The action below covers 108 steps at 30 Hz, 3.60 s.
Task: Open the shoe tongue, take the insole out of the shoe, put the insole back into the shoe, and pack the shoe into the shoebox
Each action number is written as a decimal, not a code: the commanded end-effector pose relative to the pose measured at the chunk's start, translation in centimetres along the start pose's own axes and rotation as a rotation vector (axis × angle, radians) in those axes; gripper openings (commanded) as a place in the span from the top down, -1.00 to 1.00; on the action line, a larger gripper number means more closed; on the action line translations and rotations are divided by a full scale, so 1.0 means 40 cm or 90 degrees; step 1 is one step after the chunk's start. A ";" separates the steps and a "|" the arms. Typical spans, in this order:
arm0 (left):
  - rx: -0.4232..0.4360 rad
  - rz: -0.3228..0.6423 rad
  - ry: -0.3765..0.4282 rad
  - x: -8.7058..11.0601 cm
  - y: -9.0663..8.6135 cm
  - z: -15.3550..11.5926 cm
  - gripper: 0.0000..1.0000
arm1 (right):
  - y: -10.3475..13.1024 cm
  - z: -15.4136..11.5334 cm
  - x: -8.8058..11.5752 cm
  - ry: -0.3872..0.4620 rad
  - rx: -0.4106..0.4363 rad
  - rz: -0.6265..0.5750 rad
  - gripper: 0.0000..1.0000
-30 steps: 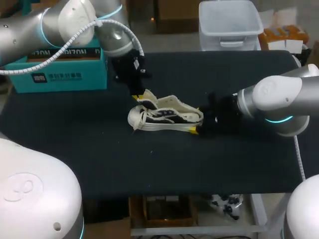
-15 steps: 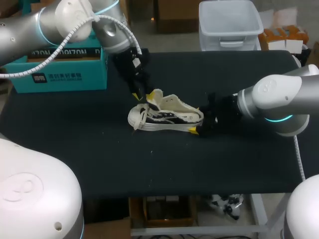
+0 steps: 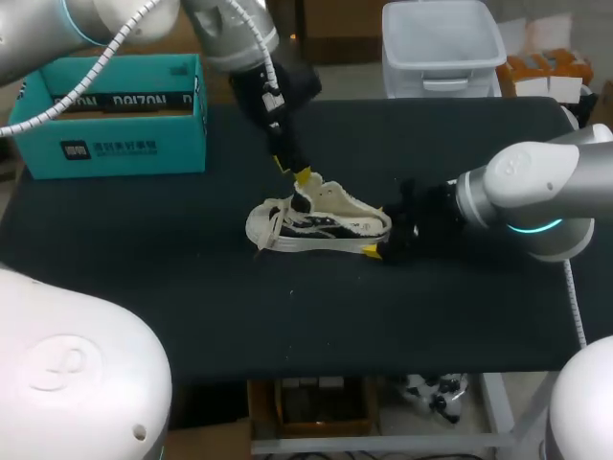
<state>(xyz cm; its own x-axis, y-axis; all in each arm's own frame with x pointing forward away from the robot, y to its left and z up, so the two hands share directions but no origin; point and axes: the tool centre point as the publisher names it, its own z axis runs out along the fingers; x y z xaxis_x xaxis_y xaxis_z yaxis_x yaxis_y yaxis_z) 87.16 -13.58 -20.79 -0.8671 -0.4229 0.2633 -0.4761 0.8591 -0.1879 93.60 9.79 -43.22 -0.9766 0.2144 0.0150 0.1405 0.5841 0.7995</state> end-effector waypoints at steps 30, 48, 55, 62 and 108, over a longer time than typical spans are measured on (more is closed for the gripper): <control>-0.192 0.615 -0.119 -0.121 -0.144 0.223 1.00 | -0.025 0.012 -0.010 -0.002 -0.002 -0.001 1.00; -0.151 0.586 -0.076 -0.170 -0.115 0.344 1.00 | -0.025 0.012 -0.010 -0.002 -0.002 -0.001 1.00; -0.159 0.545 -0.058 -0.168 -0.084 0.404 1.00 | -0.025 0.012 -0.010 -0.002 -0.002 -0.001 1.00; -0.165 0.524 -0.055 -0.162 -0.059 0.436 1.00 | -0.025 0.012 -0.010 -0.002 -0.002 -0.001 1.00; -0.132 0.460 -0.223 -0.278 -0.075 0.636 0.51 | -0.025 0.012 -0.010 -0.002 -0.002 -0.001 1.00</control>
<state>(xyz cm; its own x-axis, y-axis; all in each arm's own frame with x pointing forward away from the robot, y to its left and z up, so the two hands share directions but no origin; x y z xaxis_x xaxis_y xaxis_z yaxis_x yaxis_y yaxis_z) 93.28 -18.14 -40.03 -0.9645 0.2225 -0.1420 0.2264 0.9740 -0.0118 93.62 9.74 -43.31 -0.9765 0.2151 0.0147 0.1407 0.5837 0.7997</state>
